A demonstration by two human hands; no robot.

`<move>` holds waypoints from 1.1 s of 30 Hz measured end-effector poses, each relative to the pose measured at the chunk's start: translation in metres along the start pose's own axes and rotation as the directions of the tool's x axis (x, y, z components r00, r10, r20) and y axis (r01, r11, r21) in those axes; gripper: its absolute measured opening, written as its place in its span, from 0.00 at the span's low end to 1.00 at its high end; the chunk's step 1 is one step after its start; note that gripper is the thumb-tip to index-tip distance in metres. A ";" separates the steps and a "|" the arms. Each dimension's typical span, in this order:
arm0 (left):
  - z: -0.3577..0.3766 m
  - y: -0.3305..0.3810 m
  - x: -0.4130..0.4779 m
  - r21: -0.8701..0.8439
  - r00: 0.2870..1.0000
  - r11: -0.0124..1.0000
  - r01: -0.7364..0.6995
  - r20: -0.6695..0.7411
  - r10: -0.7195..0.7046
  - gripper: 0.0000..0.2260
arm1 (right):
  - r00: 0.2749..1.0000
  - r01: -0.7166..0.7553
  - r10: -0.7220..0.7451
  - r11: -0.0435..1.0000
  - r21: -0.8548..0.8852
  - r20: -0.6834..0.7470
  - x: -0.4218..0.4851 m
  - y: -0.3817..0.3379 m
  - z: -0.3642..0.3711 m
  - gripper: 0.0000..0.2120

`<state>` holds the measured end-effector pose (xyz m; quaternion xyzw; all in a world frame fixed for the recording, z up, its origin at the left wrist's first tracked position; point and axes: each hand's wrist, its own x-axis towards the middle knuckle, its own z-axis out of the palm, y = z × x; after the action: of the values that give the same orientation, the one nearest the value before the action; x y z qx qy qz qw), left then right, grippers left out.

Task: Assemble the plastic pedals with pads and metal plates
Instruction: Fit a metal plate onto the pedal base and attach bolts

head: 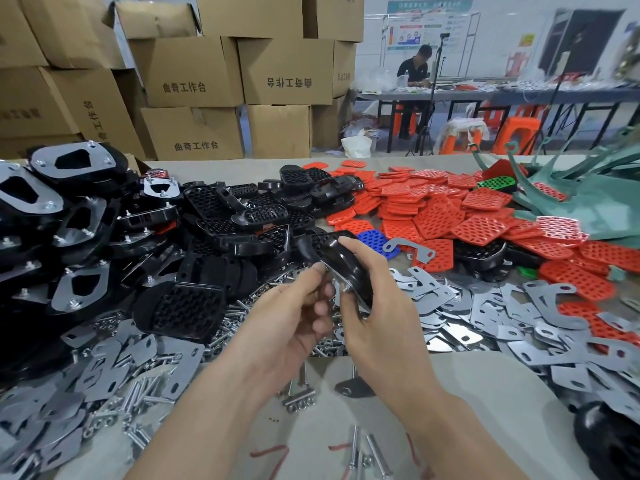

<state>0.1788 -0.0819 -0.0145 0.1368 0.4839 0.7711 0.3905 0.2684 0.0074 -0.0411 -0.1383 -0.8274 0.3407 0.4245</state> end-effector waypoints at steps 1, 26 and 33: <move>-0.001 0.000 0.001 0.026 1.000 0.999 -0.027 0.003 0.027 0.10 | 1.000 -0.004 0.004 1.000 -0.003 0.002 0.000 0.000 0.000 0.32; -0.005 -0.009 0.003 0.550 0.893 0.755 -0.358 -0.034 0.448 0.09 | 0.999 -0.028 0.027 0.999 0.045 0.021 0.001 -0.005 -0.002 0.30; -0.010 -0.010 0.000 0.780 0.710 0.357 -0.515 0.154 0.687 0.05 | 0.998 -0.056 0.060 0.991 0.122 -0.030 0.004 -0.003 -0.003 0.29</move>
<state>0.1775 -0.0857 -0.0275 0.3814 0.7175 0.5785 -0.0716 0.2680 0.0090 -0.0354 -0.1421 -0.7936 0.4001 0.4358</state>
